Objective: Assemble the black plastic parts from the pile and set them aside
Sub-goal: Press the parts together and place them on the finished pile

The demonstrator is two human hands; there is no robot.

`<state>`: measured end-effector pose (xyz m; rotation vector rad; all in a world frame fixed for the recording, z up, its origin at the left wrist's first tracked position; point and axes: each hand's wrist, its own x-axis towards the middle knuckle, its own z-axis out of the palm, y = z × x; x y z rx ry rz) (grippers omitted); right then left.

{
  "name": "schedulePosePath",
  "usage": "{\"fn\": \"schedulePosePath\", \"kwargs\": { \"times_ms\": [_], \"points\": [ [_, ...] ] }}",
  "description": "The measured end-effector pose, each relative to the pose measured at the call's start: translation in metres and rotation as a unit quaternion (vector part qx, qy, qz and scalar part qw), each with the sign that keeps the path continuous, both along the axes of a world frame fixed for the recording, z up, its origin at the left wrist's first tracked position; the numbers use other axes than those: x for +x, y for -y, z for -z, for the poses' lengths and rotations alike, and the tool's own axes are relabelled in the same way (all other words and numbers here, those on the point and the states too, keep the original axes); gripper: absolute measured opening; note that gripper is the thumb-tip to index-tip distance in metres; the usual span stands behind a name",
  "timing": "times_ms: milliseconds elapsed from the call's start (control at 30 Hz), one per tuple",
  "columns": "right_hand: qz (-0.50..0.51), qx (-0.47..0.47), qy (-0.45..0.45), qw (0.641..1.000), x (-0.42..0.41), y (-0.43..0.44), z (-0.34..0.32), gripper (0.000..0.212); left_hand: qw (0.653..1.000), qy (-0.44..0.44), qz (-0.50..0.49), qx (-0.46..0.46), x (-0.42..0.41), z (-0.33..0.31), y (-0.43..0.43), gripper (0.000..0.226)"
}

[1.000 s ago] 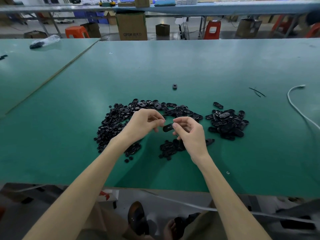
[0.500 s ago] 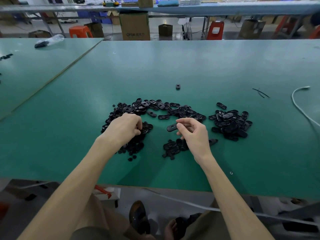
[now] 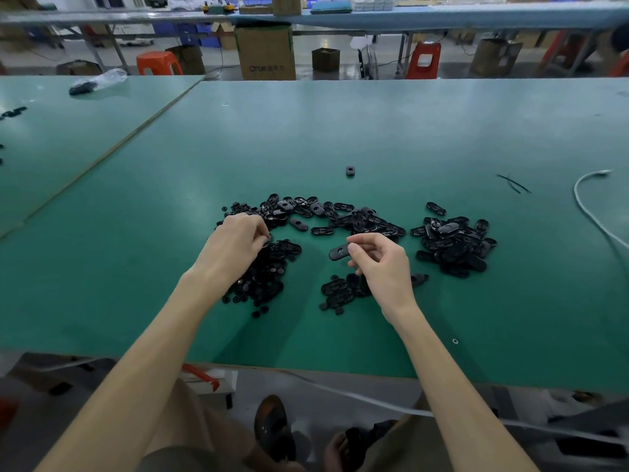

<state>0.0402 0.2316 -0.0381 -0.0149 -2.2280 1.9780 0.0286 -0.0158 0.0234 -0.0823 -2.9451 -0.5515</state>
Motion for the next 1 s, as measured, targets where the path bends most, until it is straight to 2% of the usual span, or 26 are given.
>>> {"fn": "schedulePosePath", "kwargs": {
  "times_ms": [200,333,400,633,700,800,933,1000],
  "points": [
    [-0.001,0.005,-0.001,1.0,0.0,0.0,-0.001,0.009,0.998,-0.032,0.042,-0.018,0.006,0.0,-0.002,0.004],
    [-0.002,0.007,-0.002,1.0,0.0,0.0,-0.001,0.009,0.991,0.068,0.107,-0.04,0.008,-0.001,-0.008,0.008],
    [-0.002,0.007,-0.001,1.0,0.0,0.0,-0.001,0.009,0.99,0.081,0.103,-0.061,0.008,0.003,-0.01,0.01],
    [-0.003,0.011,0.0,1.0,0.001,0.0,-0.002,0.009,0.988,0.015,0.113,-0.108,0.013,0.011,-0.013,0.009],
    [-0.003,0.01,0.0,1.0,0.001,0.0,-0.002,0.009,0.991,-0.002,0.116,-0.068,0.014,0.011,-0.015,0.009],
    [-0.002,0.005,0.001,1.0,0.001,0.0,-0.002,0.009,0.991,0.014,0.097,0.095,0.012,0.008,-0.024,0.012],
    [-0.001,-0.006,0.002,1.0,0.002,0.0,-0.002,0.011,0.952,0.055,0.087,0.289,0.006,0.013,-0.047,0.008],
    [-0.003,-0.007,0.001,1.0,0.001,0.0,-0.002,0.011,0.942,0.052,0.074,0.324,0.003,0.02,-0.058,0.009]
  ]
}}
